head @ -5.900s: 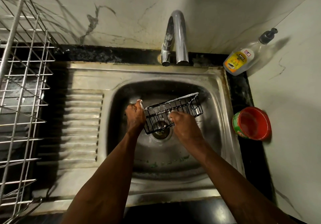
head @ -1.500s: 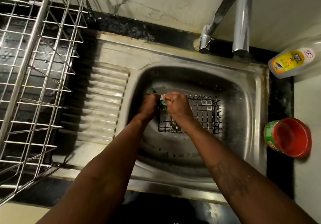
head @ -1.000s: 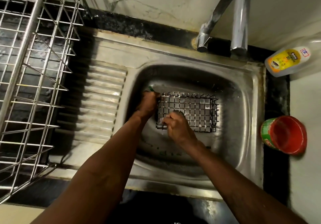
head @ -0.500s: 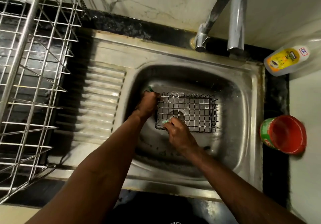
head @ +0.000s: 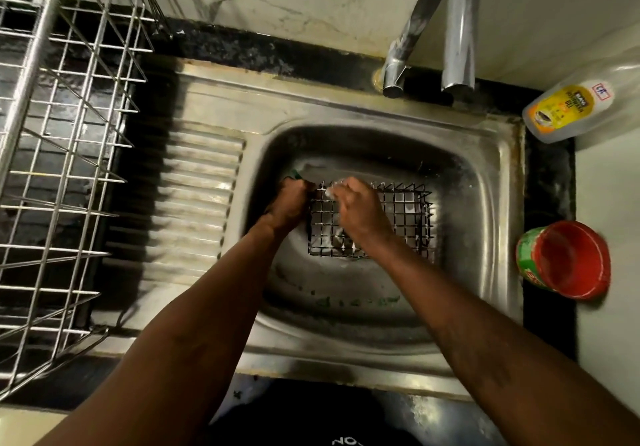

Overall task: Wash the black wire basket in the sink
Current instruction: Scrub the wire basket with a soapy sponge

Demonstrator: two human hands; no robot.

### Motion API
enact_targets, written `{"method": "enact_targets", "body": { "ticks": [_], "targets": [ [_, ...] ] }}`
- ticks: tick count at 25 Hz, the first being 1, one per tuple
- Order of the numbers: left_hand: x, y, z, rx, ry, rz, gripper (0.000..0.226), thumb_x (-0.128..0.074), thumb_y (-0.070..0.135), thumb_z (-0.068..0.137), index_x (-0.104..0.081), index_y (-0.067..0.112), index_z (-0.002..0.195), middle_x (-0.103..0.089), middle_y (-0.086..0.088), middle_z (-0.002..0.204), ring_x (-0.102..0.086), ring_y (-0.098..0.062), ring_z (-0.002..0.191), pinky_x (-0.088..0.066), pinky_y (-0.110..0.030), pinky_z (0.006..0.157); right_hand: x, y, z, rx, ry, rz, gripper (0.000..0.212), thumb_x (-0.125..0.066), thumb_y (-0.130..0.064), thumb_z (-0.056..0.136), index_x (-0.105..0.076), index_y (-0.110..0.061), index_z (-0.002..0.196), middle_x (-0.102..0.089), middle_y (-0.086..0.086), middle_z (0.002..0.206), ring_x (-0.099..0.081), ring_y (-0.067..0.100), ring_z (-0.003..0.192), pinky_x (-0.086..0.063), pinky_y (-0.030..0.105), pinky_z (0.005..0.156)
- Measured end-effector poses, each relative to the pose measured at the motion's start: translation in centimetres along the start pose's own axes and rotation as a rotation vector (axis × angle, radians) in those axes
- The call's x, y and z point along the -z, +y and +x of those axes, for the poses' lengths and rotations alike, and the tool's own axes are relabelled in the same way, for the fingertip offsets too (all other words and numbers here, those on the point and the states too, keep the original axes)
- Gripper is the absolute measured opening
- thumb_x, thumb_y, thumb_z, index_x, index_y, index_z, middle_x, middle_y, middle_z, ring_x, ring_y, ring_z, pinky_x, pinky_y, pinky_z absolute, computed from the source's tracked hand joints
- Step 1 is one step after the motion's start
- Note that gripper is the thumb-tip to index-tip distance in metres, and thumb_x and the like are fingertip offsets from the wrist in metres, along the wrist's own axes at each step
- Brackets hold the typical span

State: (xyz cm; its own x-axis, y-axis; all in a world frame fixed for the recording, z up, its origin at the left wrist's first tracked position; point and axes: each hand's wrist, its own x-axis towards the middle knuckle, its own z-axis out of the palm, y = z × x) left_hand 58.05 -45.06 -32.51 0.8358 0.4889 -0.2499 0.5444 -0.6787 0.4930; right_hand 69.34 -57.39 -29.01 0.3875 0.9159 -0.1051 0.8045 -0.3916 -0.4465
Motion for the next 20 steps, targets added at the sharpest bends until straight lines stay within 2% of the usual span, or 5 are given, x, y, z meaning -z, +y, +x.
{"method": "enact_targets", "body": {
  "ticks": [6, 11, 14, 17, 20],
  "targets": [
    [0.0, 0.5, -0.3, 0.106, -0.051, -0.127, 0.022, -0.056, -0.009, 0.094, -0.073, 0.0, 0.104, -0.067, -0.009, 0.093, -0.065, -0.028, 0.088, -0.045, -0.027, 0.073, -1.2, -1.0, -10.1, 0.123, -0.201, 0.098, 0.019, -0.06, 0.0, 0.095, -0.072, -0.007, 0.107, -0.057, 0.007, 0.098, -0.054, 0.02, 0.086, -0.047, 0.033, 0.07],
    [0.9, 0.5, -0.1, -0.004, -0.08, -0.02, 0.013, -0.065, -0.001, 0.093, -0.074, 0.0, 0.101, -0.075, -0.019, 0.099, -0.07, -0.035, 0.092, -0.034, -0.025, 0.076, 0.9, -0.6, -2.6, 0.045, 0.001, 0.116, 0.016, -0.062, 0.001, 0.094, -0.073, -0.005, 0.103, -0.062, 0.01, 0.095, -0.058, 0.02, 0.083, -0.053, 0.032, 0.067],
    [0.5, 0.2, -0.9, -0.039, -0.034, -0.091, 0.013, -0.06, 0.003, 0.097, -0.07, 0.003, 0.105, -0.072, -0.016, 0.092, -0.07, -0.033, 0.083, -0.045, -0.029, 0.069, 1.9, -0.1, 1.6, -0.045, 0.045, 0.09, 0.021, -0.062, -0.003, 0.096, -0.073, -0.01, 0.112, -0.065, 0.006, 0.1, -0.061, 0.017, 0.084, -0.056, 0.028, 0.069],
    [0.4, 0.7, -1.7, -0.016, -0.049, -0.153, 0.02, -0.058, 0.006, 0.099, -0.064, 0.009, 0.118, -0.069, -0.009, 0.094, -0.068, -0.028, 0.083, -0.046, -0.031, 0.067, 1.7, -0.2, 0.7, -0.002, 0.029, 0.085, 0.022, -0.06, -0.003, 0.097, -0.072, -0.009, 0.114, -0.064, 0.007, 0.1, -0.06, 0.016, 0.083, -0.057, 0.028, 0.069],
    [1.4, 0.5, -1.4, 0.153, -0.04, -0.238, 0.022, -0.063, 0.002, 0.092, -0.068, 0.008, 0.113, -0.072, -0.008, 0.1, -0.069, -0.025, 0.094, -0.048, -0.028, 0.075, 1.1, 0.8, -1.8, -0.09, 0.097, 0.139, 0.017, -0.064, -0.006, 0.095, -0.075, -0.007, 0.108, -0.066, 0.007, 0.1, -0.059, 0.015, 0.086, -0.053, 0.025, 0.074]
  ]
}}
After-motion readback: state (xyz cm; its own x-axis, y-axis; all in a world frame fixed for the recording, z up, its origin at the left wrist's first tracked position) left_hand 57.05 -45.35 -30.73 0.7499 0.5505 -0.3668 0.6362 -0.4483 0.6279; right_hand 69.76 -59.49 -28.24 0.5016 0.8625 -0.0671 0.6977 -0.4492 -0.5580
